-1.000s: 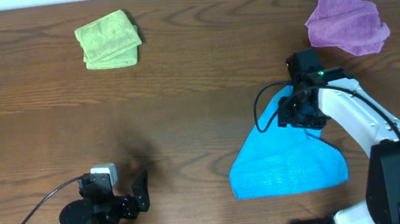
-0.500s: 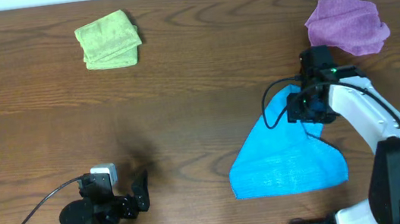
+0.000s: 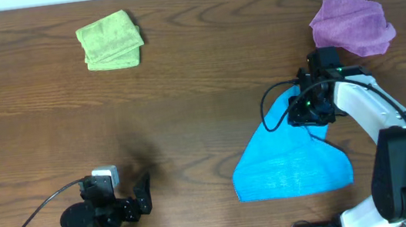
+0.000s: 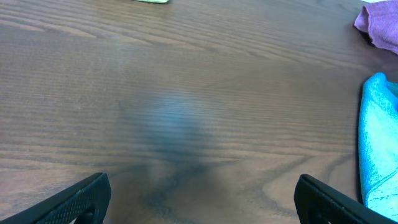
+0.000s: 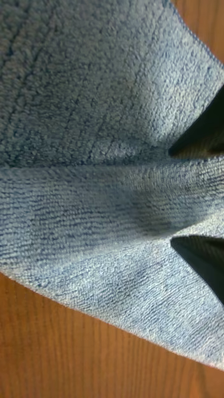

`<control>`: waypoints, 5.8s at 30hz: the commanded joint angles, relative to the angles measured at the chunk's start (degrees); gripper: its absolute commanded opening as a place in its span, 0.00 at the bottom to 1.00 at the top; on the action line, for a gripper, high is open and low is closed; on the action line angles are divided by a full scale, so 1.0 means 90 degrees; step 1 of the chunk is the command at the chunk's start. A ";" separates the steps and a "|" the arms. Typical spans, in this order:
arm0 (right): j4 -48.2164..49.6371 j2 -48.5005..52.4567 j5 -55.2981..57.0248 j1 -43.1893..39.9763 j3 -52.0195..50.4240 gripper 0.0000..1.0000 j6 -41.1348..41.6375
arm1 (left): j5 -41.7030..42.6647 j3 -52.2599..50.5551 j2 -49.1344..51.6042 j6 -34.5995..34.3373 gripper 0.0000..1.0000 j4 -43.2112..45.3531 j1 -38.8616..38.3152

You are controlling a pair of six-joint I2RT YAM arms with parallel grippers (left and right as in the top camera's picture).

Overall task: Fold the cloth
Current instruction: 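Pull the blue cloth corner up-left to spread it flat, then move both grippers to the near corners of the blue cloth, then grasp the near corners with both grippers and pull to straighten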

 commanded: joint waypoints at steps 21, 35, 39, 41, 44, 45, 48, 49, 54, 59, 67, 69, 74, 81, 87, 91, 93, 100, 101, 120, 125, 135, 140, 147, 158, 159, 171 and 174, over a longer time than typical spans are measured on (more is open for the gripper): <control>-0.0012 0.0041 0.0000 -0.0034 0.0005 0.22 -0.0226 | 0.0039 -0.0034 -0.0041 -0.0070 0.95 0.0010 -0.0015; 0.0639 -0.0124 -0.1712 0.0420 0.0085 0.01 -0.0340 | 0.0019 -0.0034 -0.0041 -0.0070 0.95 0.0010 -0.0015; 0.1086 -0.0124 -0.1809 0.0891 0.0085 0.01 -0.0002 | 0.0019 -0.0034 -0.0041 -0.0070 0.96 0.0010 -0.0015; 0.1360 -0.0124 -0.1807 0.1144 0.0085 0.01 0.0214 | 0.0019 -0.0034 -0.0041 -0.0070 0.96 0.0010 -0.0015; 0.1887 -0.0124 -0.1804 0.1486 0.0085 0.01 0.0571 | 0.0017 -0.0034 -0.0041 -0.0070 0.96 0.0010 -0.0015; 0.2093 -0.0121 -0.1802 0.1588 0.0085 0.01 0.0695 | 0.0019 -0.0034 -0.0041 -0.0070 0.96 0.0010 -0.0015; 0.2827 -0.0073 -0.1719 0.1889 0.0085 0.01 0.1061 | 0.0019 -0.0034 -0.0041 -0.0070 0.95 0.0010 -0.0015; 0.3060 -0.0044 -0.1642 0.1977 0.0085 0.01 0.1205 | 0.0017 -0.0034 -0.0041 -0.0070 0.95 0.0010 -0.0015; 0.4146 0.0342 -0.1486 0.2283 0.0085 0.01 0.1751 | 0.0019 -0.0034 -0.0041 -0.0070 0.95 0.0010 -0.0015; 0.5411 0.1158 -0.1503 0.2455 0.0189 0.01 0.2472 | 0.0019 -0.0034 -0.0041 -0.0070 0.95 0.0010 -0.0015; 0.5972 0.2516 -0.2344 0.2703 0.1717 0.19 0.2793 | 0.0022 -0.0034 -0.0041 -0.0070 0.95 0.0012 -0.0015; 0.5816 0.2560 -0.2475 0.2730 0.2108 0.33 0.2662 | 0.0049 -0.0034 -0.0041 -0.0073 0.95 0.0012 -0.0015; 0.4869 0.2317 -0.2509 0.2659 0.2820 0.63 0.2208 | 0.0046 -0.0034 -0.0041 -0.0080 0.95 0.0007 -0.0015; 0.2980 0.1661 -0.2217 0.2334 0.3169 0.66 0.1486 | 0.0277 0.0189 0.0066 -0.0690 0.96 0.0330 -0.0015; 0.1107 0.0755 -0.1464 0.1870 0.3167 0.65 0.0780 | 0.0381 0.1022 0.1022 -0.0792 0.96 0.0291 -0.0015; -0.0095 0.0194 -0.1015 0.1518 0.3164 0.63 0.0440 | 0.0605 0.1826 0.2217 -0.0811 0.96 0.0206 -0.0015; -0.0583 -0.0022 -0.0984 0.1328 0.3126 0.61 0.0260 | 0.0772 0.2300 0.2929 -0.0809 0.96 0.0066 -0.0015; -0.1632 -0.0789 -0.1025 0.0602 0.2531 0.59 -0.0061 | 0.1710 0.3507 0.5030 -0.0787 0.96 -0.0342 -0.0015; -0.1583 -0.0957 -0.1088 0.0491 0.2305 0.59 -0.0058 | 0.1914 0.3521 0.5229 -0.0840 0.95 -0.0311 -0.0015; -0.0466 -0.3820 -0.2433 -0.1464 -0.1617 0.63 0.0403 | 0.4211 0.1999 0.7424 -0.2795 0.95 0.2222 -0.0053; -0.0384 -0.3840 -0.2448 -0.1462 -0.1642 0.64 0.0476 | 0.4022 0.1377 0.7436 -0.3852 0.95 0.3385 -0.0384; -0.0056 -0.3840 -0.2453 -0.1462 -0.1642 0.67 0.0809 | 0.2858 0.0979 0.7873 -0.5399 0.95 0.4845 -0.1785; -0.0056 -0.3840 -0.2589 -0.1462 -0.1642 0.68 0.0806 | 0.2387 0.0979 0.8374 -0.5824 0.95 0.5105 -0.2217; -0.0044 -0.3840 -0.2645 -0.1462 -0.1642 0.68 0.0884 | 0.2455 0.0979 0.9301 -0.6647 0.95 0.6547 -0.2701; -0.0036 -0.3840 -0.2664 -0.1462 -0.1642 0.69 0.0971 | 0.2516 0.0979 1.0066 -0.7363 0.95 0.7196 -0.3128; -0.0036 -0.3840 -0.2664 -0.1462 -0.1642 0.70 0.0971 | 0.2482 0.0979 1.0074 -0.7407 0.95 0.7283 -0.3186; -0.0061 -0.3840 -0.2664 -0.1462 -0.1642 0.74 0.0971 | 0.1817 0.0979 1.0115 -0.7271 0.73 0.7388 -0.3670; -0.0058 -0.3840 -0.2652 -0.1462 -0.1642 0.75 0.0964 | 0.1778 0.0979 1.0115 -0.6936 0.47 0.7385 -0.3670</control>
